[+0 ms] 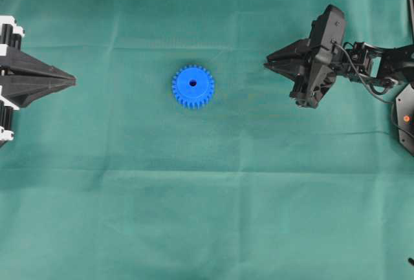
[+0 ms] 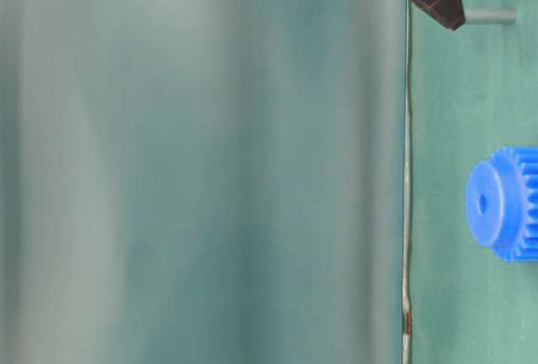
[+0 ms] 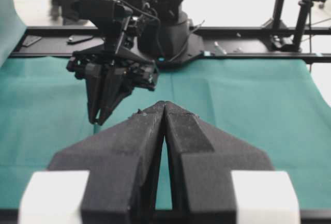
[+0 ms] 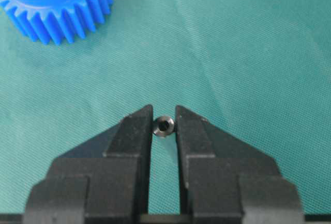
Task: Insert the shaft placed at a random location into the center hole of the medium gear at another random location.
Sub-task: 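Close the right gripper on the silver shaft and lift it, then carry the shaft left with the right gripper over the blue gear's hole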
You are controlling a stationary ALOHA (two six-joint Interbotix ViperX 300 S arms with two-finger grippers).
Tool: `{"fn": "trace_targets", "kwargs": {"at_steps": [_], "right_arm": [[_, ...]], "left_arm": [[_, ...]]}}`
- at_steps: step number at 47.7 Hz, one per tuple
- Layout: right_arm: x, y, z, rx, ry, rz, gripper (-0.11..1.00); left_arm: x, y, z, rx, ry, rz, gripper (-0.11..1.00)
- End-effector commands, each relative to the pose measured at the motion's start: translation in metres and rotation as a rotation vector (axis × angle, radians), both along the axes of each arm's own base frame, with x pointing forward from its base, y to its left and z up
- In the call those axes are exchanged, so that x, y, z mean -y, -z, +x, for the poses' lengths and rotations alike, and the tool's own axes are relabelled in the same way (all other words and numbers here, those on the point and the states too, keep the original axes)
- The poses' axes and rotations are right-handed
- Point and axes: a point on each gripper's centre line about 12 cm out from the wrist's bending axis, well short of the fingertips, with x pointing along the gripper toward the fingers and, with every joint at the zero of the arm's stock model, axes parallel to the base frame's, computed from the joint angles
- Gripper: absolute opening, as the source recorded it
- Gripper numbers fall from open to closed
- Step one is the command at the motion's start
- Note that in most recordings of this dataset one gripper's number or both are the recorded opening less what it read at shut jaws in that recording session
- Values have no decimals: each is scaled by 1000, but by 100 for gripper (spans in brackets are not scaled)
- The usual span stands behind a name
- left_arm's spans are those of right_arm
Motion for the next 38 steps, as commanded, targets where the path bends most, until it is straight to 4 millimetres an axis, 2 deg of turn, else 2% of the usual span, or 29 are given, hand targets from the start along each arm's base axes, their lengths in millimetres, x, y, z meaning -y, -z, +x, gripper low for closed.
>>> {"fn": "trace_targets", "kwargs": {"at_steps": [1, 6, 22, 38], "right_arm": [[3, -9, 6, 34, -2, -24, 13], [3, -19, 8, 44, -5, -25, 13], [2, -71, 12, 59, -13, -11, 13], [2, -75, 11, 60, -15, -9, 13]], "left_arm": [[0, -8, 3, 17, 0, 0, 0], [0, -7, 3, 11, 1, 1, 0], [0, -7, 3, 9, 0, -2, 0], [0, -6, 3, 6, 0, -2, 0]]}}
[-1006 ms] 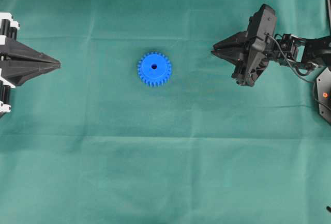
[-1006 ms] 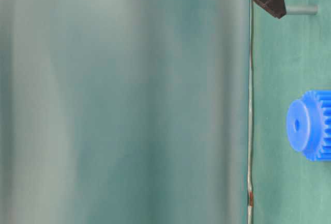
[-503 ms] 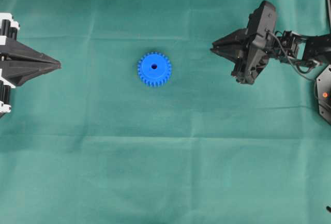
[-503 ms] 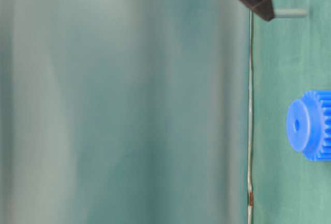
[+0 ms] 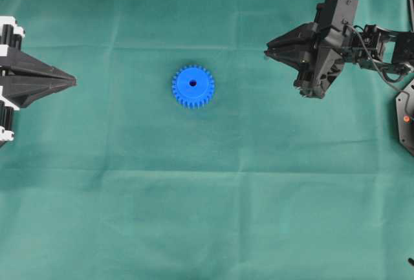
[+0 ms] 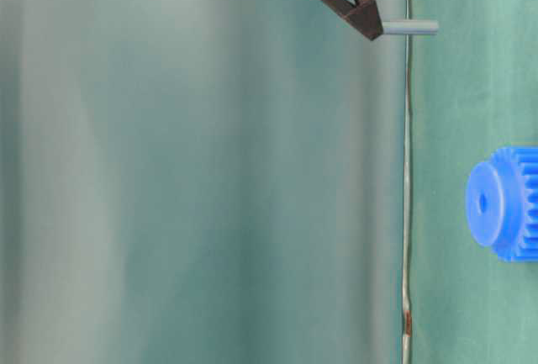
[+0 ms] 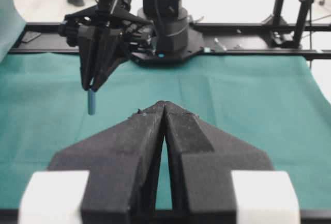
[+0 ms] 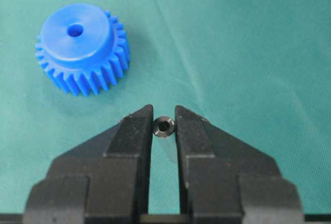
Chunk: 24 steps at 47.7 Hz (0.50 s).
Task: Insert the shaft placed at a random location into the center hole of the medium gear at another random location.
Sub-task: 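Carry the shaft left with the right gripper over the blue gear's hole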
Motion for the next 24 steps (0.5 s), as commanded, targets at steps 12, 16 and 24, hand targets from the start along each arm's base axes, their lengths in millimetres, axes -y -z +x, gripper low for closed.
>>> {"fn": "trace_targets", "kwargs": {"at_steps": [12, 16, 24], "right_arm": [[-3, -15, 24, 70, -29, -21, 13], [-7, -16, 38, 75, -50, -22, 13], [-14, -19, 70, 86, -86, -17, 13]], "left_arm": [[0, -8, 3, 17, 1, 1, 0], [0, -8, 3, 17, 1, 4, 0], [0, -8, 3, 17, 1, 3, 0]]}}
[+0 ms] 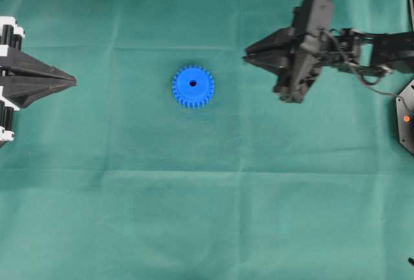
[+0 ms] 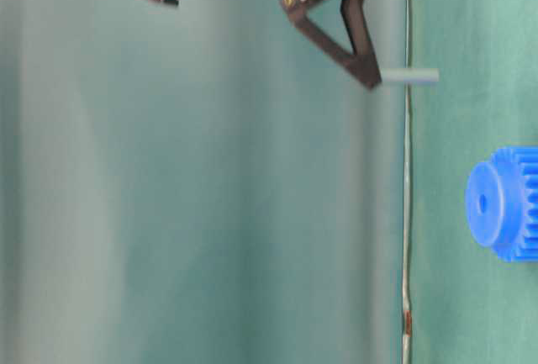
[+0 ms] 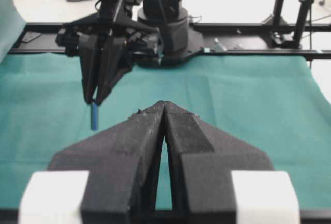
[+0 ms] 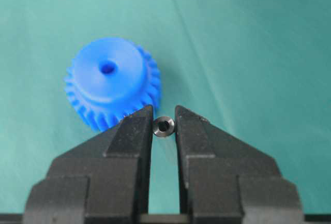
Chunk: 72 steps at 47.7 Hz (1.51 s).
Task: Insert the shaft placed at a random location into the center hole of the medium gear at another random location.
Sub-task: 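Carry the shaft left with the right gripper over the blue gear's hole, then lower the shaft into the blue gear's center hole with the right gripper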
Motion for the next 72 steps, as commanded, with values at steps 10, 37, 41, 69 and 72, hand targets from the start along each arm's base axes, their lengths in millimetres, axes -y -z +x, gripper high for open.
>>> {"fn": "trace_targets", "kwargs": {"at_steps": [10, 37, 41, 69, 72], "right_arm": [[-14, -19, 60, 79, -62, -11, 13], [-22, -10, 89, 60, -91, -5, 13], [-22, -3, 90, 45, -89, -1, 13], [-21, 13, 91, 31, -76, 11, 13], [-21, 7, 90, 43, -76, 8, 13]], "left_arm": [[0, -8, 3, 17, 0, 1, 0], [0, -6, 3, 8, 1, 1, 0], [0, -6, 3, 8, 0, 0, 0], [0, -6, 3, 6, 0, 0, 0], [0, -6, 3, 5, 0, 0, 0]]}}
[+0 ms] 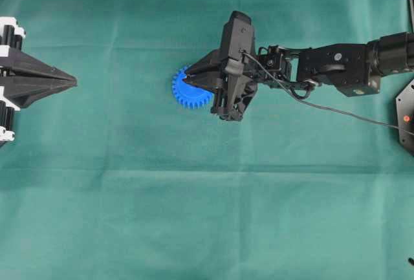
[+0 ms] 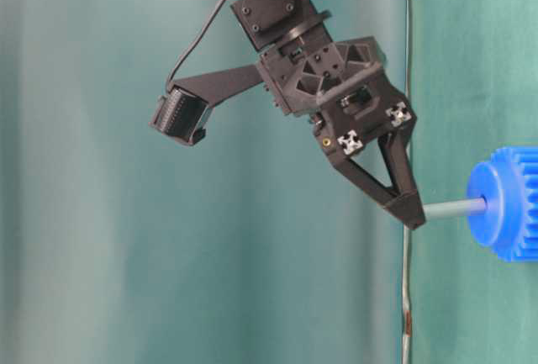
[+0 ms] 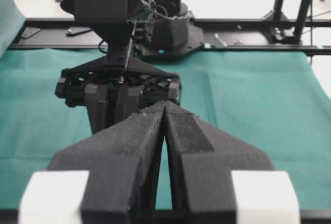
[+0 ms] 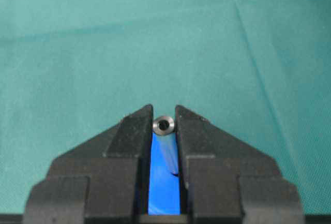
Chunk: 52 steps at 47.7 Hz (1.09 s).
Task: Insert the shaft placed at a random location into the center hole of the medium gear at another random location.
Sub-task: 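Lower the shaft into the blue gear's center hole with the right gripper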
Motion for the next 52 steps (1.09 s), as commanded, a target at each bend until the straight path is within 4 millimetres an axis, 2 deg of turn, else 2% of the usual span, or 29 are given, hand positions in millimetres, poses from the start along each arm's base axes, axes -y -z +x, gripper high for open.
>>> {"fn": "trace_targets", "kwargs": {"at_steps": [1, 11, 24, 43, 52], "right_arm": [[2, -18, 2, 49, 6, -4, 13], [2, -36, -2, 91, 7, -10, 13], [2, -35, -4, 87, 10, -7, 13], [5, -10, 0, 51, 32, 14, 13], [5, -5, -2, 40, 36, 17, 13]], "left_arm": [[0, -8, 3, 18, 0, 0, 0], [0, -8, 3, 18, 0, 0, 0], [0, -8, 3, 17, 0, -2, 0], [0, -8, 3, 18, 0, -2, 0], [0, -7, 2, 18, 0, -2, 0]]}}
